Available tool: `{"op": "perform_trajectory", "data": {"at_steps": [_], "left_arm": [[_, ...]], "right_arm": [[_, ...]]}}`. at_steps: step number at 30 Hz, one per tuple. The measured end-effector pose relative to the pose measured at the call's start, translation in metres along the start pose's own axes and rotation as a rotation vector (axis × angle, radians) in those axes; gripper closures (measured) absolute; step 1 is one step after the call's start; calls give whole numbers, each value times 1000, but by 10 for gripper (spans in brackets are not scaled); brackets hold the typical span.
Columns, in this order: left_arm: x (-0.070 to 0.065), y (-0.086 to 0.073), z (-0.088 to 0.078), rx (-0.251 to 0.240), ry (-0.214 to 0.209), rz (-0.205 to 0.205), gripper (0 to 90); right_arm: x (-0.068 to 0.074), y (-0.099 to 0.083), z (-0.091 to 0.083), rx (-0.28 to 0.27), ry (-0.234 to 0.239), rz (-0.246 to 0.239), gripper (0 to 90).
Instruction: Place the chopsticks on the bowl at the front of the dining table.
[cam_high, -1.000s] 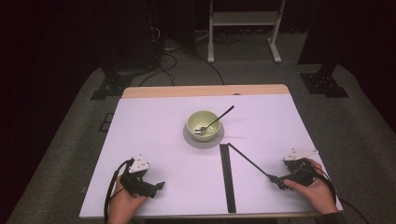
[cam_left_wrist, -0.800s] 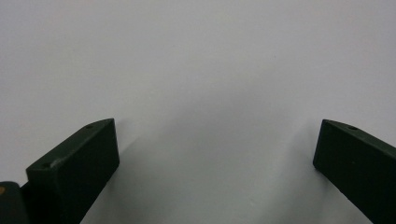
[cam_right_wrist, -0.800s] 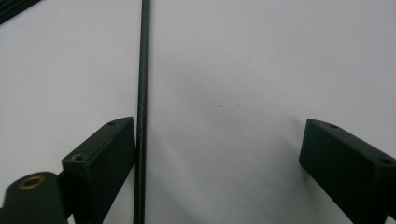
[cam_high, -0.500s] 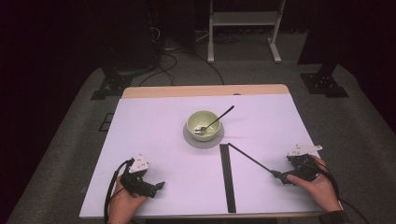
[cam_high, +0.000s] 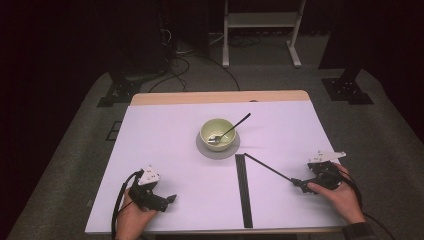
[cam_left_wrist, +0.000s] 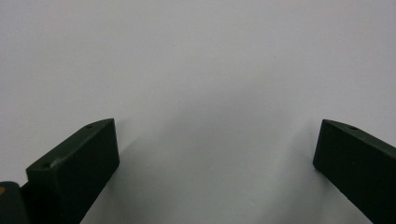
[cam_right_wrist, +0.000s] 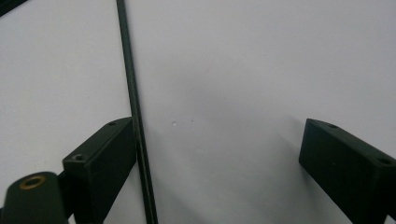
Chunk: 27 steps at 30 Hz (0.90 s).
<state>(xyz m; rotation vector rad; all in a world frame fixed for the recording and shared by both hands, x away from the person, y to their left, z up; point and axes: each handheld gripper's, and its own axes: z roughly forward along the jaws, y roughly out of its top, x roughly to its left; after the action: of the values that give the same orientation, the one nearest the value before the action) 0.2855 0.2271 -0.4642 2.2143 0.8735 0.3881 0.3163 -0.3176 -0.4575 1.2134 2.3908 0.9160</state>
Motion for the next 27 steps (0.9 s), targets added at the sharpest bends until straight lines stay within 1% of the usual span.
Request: {"op": "perform_trajectory", "data": {"at_steps": [9,14,15,18,19,22,23,27], "left_arm": [[0,0,0,0,0,-1,0],[0,0,0,0,0,-1,0],[0,0,0,0,0,-1,0],[0,0,0,0,-1,-1,0],[0,0,0,0,0,-1,0],[0,0,0,0,0,-1,0],[0,0,0,0,0,-1,0],[0,0,0,0,0,-1,0]], "right_arm": [[-7,2,2,-10,1,11,95],[-8,1,2,-12,6,13,95],[-8,2,1,-15,14,20,94],[-8,2,-1,-25,16,19,94],[-7,3,-2,-46,31,14,93],[-7,5,-4,-59,38,23,93],[-6,6,-5,-64,47,23,93],[-4,8,-4,-63,55,19,106]]}}
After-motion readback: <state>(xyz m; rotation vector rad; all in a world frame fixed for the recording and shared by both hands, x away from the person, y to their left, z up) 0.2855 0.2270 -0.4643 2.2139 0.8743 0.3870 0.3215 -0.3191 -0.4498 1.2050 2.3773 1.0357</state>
